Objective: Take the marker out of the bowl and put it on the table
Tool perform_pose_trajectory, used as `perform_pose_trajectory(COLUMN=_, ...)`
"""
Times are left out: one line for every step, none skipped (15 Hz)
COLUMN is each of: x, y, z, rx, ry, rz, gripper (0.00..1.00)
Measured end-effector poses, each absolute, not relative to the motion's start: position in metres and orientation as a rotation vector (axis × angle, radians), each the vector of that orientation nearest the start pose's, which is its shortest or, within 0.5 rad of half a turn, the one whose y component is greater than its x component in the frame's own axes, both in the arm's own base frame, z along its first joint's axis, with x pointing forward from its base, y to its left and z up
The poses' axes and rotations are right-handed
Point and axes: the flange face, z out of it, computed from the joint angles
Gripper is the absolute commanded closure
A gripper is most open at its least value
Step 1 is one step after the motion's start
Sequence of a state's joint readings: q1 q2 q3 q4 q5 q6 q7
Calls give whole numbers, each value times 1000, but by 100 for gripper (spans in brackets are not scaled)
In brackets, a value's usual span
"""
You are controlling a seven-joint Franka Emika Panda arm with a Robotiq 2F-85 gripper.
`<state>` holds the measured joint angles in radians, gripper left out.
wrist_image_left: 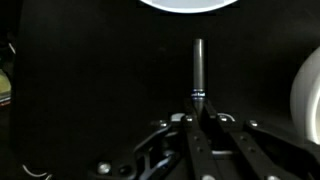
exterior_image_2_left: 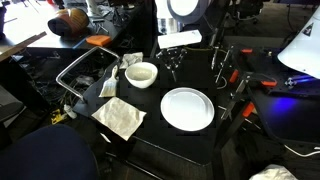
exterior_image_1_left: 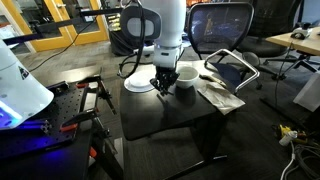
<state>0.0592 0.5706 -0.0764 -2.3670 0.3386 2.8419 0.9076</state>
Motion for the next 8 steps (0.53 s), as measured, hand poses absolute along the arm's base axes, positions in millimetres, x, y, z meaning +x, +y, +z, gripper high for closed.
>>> perform_pose_trajectory(x=474, y=-30, z=79, rx=-2539, ry=1834, rz=140, gripper=55)
perform_pose_trajectory(x=474, y=-29, z=76, rx=-2530, ry=1842, rz=133, gripper=49)
perform_pose_trajectory(x=474, y=-29, z=75, rx=-2522, ry=1850, rz=130, gripper=42)
perform_pose_trajectory(x=474, y=-30, z=74, rx=-2515, ry=1858, rz=124, gripper=33)
perform_pose_trajectory(x=474, y=-30, z=73, rx=-2508, ry=1864, rz=117, gripper=27)
perform_pose_trajectory(x=475, y=-32, z=74, rx=-2503, ry=1870, rz=107, gripper=18)
perform_pose_trajectory(x=475, y=-34, z=74, rx=-2499, ry=1876, rz=96, gripper=11)
perform_pose_trajectory(x=475, y=-36, z=75, rx=-2495, ry=1882, rz=86, gripper=5)
